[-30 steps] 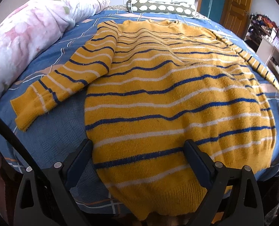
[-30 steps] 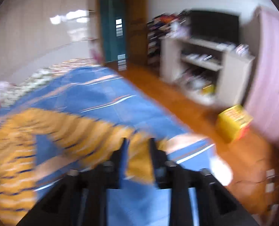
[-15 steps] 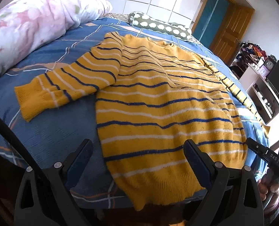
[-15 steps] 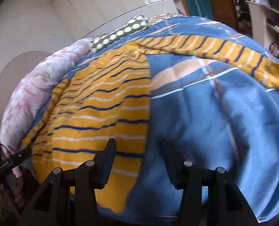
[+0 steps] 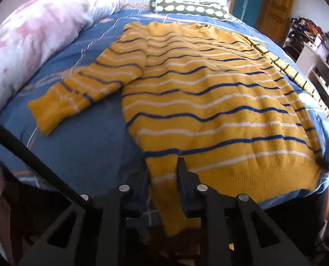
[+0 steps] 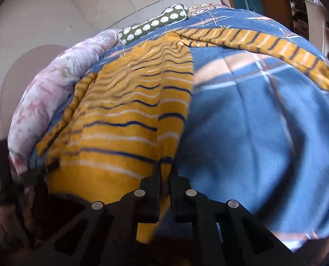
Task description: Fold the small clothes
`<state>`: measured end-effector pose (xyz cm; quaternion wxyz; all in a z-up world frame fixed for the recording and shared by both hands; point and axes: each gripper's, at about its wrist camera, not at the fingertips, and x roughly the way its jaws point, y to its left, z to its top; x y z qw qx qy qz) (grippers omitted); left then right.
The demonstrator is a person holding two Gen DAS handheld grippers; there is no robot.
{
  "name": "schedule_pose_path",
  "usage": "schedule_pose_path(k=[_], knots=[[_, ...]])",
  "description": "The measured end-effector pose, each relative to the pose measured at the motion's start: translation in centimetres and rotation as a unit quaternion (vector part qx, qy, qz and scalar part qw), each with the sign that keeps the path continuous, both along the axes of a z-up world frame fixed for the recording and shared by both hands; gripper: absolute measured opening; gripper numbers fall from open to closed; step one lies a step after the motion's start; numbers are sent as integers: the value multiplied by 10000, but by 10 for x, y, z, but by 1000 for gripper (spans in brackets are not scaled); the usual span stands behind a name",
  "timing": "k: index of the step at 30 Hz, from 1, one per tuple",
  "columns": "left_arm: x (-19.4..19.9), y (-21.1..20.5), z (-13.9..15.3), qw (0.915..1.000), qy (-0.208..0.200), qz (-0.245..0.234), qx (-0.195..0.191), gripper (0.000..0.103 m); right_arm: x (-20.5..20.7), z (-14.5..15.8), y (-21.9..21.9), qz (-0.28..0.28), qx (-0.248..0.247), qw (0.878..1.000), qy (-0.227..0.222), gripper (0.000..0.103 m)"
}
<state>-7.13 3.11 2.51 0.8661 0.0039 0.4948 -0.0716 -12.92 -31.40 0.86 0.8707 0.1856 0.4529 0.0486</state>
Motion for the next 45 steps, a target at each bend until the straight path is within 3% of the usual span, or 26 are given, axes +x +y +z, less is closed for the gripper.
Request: schedule_pose_path(k=[1, 5, 7, 10, 16, 21, 23, 29, 30, 32, 33, 34, 37, 40, 45], knots=[[-2, 3, 0, 10000, 5, 14, -22, 23, -9, -3, 0, 0, -48, 9999, 123, 1], [-11, 7, 12, 9996, -177, -73, -216, 30, -30, -20, 5, 131, -303, 9977, 586, 1], [-14, 11, 20, 9988, -312, -112, -357, 46, -33, -6, 2, 101, -340, 9989, 321, 2], [-18, 22, 34, 9971, -586, 2, -486, 66, -20, 24, 11, 245, -769, 9966, -186, 2], [-10, 73, 47, 9920, -945, 807, -234, 74, 42, 43, 65, 913, -667, 9915, -647, 2], [8, 134, 47, 9812, -978, 1608, -433, 83, 103, 15, 115, 1371, -584, 9882, -364, 2], [20, 153, 41, 9787, -933, 1764, -488, 84, 123, -7, 132, 1507, -544, 9871, -17, 2], [68, 172, 12, 9802, -406, 1626, -1054, 84, 116, -4, 140, 1394, -751, 9872, -181, 2], [73, 170, 8, 9805, -353, 1570, -1125, 83, 112, -3, 137, 1358, -704, 9881, -163, 3], [81, 162, 4, 9810, -308, 1393, -1312, 49, 109, 1, 132, 1302, -687, 9890, -162, 6], [85, 158, 2, 9817, -233, 1322, -1349, 15, 106, 3, 130, 1268, -715, 9892, -189, 8], [90, 156, 3, 9826, -174, 1350, -1264, 4, 103, 5, 129, 1230, -767, 9892, -227, 11], [105, 171, 23, 9817, -387, 1687, -799, 4, 96, 12, 123, 1104, -964, 9885, -359, 17], [125, 206, 70, 9700, -842, 2257, -343, 4, 90, 19, 115, 980, -1040, 9885, -493, 18], [170, 242, 149, 9419, -1537, 2916, 640, 4, 83, 28, 96, 645, -781, 9925, -685, 19]])
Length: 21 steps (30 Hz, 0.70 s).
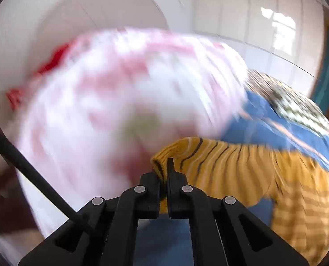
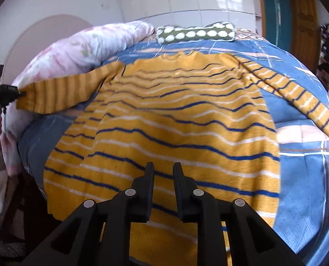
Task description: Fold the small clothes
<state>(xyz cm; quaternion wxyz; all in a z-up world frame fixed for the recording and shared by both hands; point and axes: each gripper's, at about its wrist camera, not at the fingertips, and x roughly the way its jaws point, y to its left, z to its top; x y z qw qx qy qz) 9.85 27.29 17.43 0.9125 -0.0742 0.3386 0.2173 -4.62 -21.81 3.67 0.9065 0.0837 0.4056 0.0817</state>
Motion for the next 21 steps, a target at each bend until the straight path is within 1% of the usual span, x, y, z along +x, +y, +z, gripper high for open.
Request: schedule_pose_path(k=[2, 4, 5, 7, 10, 13, 14, 16, 17, 19, 20, 21], knots=[[18, 1, 16, 10000, -16, 53, -16, 4, -2, 3, -8, -111, 132, 9998, -60, 19], [28, -10, 23, 10000, -59, 39, -27, 4, -3, 6, -16, -221, 216, 9995, -116, 19], [32, -20, 26, 10000, -83, -44, -13, 4, -3, 7, -20, -268, 250, 9992, -146, 19], [39, -46, 28, 9993, -72, -345, -105, 4, -6, 10, -31, -392, 341, 9984, -208, 19], [56, -103, 25, 9948, 32, -940, -392, 4, -10, 13, -51, -630, 486, 9964, -299, 19], [78, -176, 19, 9844, 132, -1648, -602, 4, -15, 12, -69, -885, 585, 9937, -360, 19], [84, -214, 15, 9773, 176, -1983, -721, 4, -17, 11, -75, -954, 622, 9929, -357, 19], [94, -265, 11, 9654, 251, -2446, -870, 4, -22, 6, -86, -1090, 696, 9911, -319, 19], [99, -304, 5, 9544, 326, -2783, -1033, 4, -25, 3, -91, -1144, 718, 9904, -305, 19], [102, -356, -3, 9366, 444, -3234, -1277, 4, -31, -3, -102, -1261, 786, 9885, -264, 19], [104, -392, -11, 9217, 533, -3565, -1432, 4, -32, -6, -107, -1311, 821, 9877, -239, 19], [106, -415, -17, 9100, 611, -3798, -1544, 4, -34, -10, -112, -1367, 856, 9867, -211, 19]])
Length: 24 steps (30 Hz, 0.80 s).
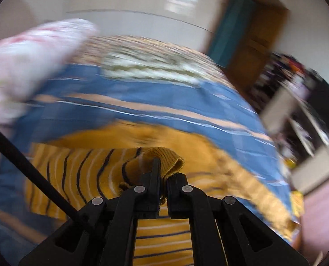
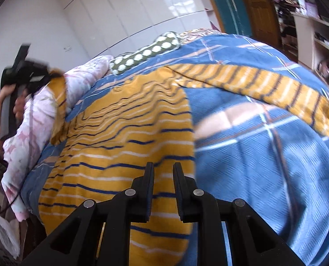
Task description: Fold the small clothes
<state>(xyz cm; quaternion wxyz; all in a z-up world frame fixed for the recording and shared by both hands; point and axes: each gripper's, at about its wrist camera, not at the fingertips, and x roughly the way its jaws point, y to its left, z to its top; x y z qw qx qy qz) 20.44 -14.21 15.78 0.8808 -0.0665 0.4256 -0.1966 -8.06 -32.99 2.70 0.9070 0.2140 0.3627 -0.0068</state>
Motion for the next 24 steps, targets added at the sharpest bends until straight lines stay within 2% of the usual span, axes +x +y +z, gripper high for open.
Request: schedule_pose_path(k=[1, 2, 4, 5, 6, 7, 9, 12, 15, 17, 20, 21, 24], knots=[[1, -30, -9, 9991, 185, -371, -108, 10, -1, -4, -6, -53, 48, 10000, 33, 19], [0, -49, -15, 9980, 301, -548, -132, 14, -4, -6, -10, -95, 86, 9999, 59, 19], [-10, -77, -26, 9961, 395, -773, -154, 33, -7, -11, -19, -168, 161, 9997, 108, 20], [-15, -86, -30, 9958, 379, -829, -130, 38, -9, -12, -23, -193, 183, 9996, 116, 22], [-22, -90, -33, 9956, 379, -854, -104, 46, -12, -12, -27, -240, 194, 9995, 99, 30], [-28, -88, -34, 9955, 382, -860, -121, 49, -13, -12, -30, -272, 190, 9994, 76, 37], [-45, -75, -35, 9956, 410, -828, -179, 52, -14, -10, -34, -312, 199, 9993, 35, 40], [-72, -24, -34, 9972, 472, -554, -157, 63, -7, -5, -31, -236, 246, 9994, -29, 40], [-111, 30, -36, 9994, 294, -204, 4, 71, 9, 5, -18, 70, 159, 9998, -121, 40], [-145, 61, -38, 9997, 39, 57, 254, 75, 29, 13, -8, 330, 103, 9993, -174, 40], [-188, 95, -45, 9977, -263, 385, 497, 80, 72, 20, 3, 615, 64, 9979, -187, 46], [-202, 107, -50, 9965, -305, 531, 573, 80, 89, 20, 4, 677, 173, 9974, -150, 50], [-226, 134, -68, 9947, -246, 793, 609, 81, 143, 10, 7, 731, 700, 9948, 124, 52]])
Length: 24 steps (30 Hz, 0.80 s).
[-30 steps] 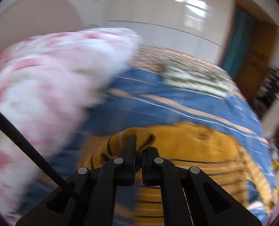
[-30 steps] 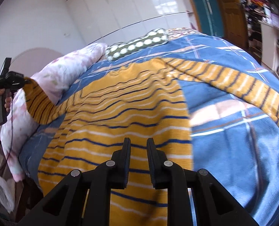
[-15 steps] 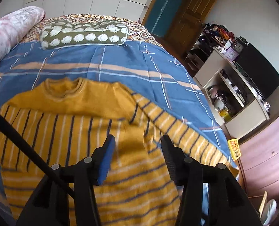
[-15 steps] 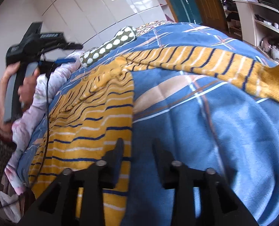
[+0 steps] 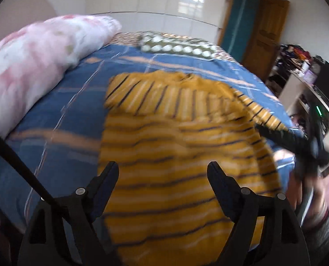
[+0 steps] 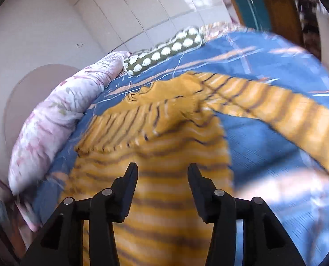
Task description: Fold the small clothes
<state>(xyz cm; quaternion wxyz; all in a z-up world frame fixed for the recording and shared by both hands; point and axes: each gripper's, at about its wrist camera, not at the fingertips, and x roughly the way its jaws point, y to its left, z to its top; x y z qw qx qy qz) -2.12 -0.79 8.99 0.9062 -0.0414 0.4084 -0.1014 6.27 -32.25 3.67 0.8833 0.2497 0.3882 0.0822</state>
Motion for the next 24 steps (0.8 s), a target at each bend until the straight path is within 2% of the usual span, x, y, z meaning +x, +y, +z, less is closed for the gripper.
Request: schedule_pose_path(k=[4, 6, 7, 8, 9, 11, 13, 15, 17, 18, 20, 23, 24], knots=[[-5, 21, -27, 9995, 71, 271, 157, 81, 57, -23, 3, -239, 214, 9980, 549, 52], [0, 26, -43, 9990, 135, 364, 228, 81, 77, -31, 4, -398, 79, 9959, 807, 50], [3, 26, -50, 9987, 166, 399, 263, 81, 87, -32, 4, -455, -2, 9947, 925, 27], [5, 28, -59, 9983, 232, 429, 313, 81, 96, -29, 5, -395, -48, 9943, 985, 13], [6, 29, -65, 9982, 282, 429, 321, 81, 103, -23, 7, -277, -98, 9951, 941, 8], [3, 30, -78, 9980, 389, 392, 300, 81, 103, 4, 10, -118, -299, 9986, 416, 8], [-2, 24, -82, 9978, 202, 360, 511, 81, 99, 13, 6, -64, -148, 9997, 197, 8], [-6, 18, -83, 9971, 126, 301, 692, 82, 98, 0, -2, -314, -314, 9979, 462, 8], [-8, 16, -84, 9968, 107, 252, 755, 84, 93, -24, -15, -547, -507, 9921, 1009, 10], [-10, 16, -84, 9968, 106, 245, 758, 84, 82, -32, -25, -552, -241, 9927, 1046, 10], [-12, 18, -84, 9971, 120, 223, 714, 85, 56, -25, -39, -600, 10, 9938, 937, 11], [-13, 19, -84, 9974, 127, 228, 674, 86, -2, 9, -65, -612, -175, 9966, 524, 19], [-14, 19, -85, 9974, 119, 235, 669, 87, -23, 21, -76, -681, -341, 9963, 405, 28]])
